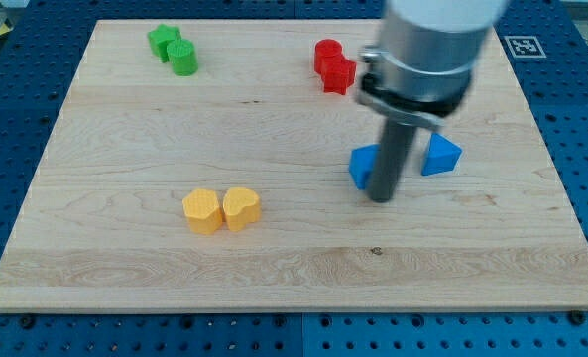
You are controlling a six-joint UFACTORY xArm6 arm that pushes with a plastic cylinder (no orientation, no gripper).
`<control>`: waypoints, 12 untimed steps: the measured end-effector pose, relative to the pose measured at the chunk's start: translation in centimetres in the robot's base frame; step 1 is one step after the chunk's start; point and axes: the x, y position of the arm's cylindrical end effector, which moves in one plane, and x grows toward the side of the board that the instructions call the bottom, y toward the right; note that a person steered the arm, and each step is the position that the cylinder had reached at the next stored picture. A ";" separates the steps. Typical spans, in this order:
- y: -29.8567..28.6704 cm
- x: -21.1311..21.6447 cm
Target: Slide triangle into the blue cube
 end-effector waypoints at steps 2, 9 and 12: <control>1.5 2.1; 6.3 -3.8; 8.0 2.8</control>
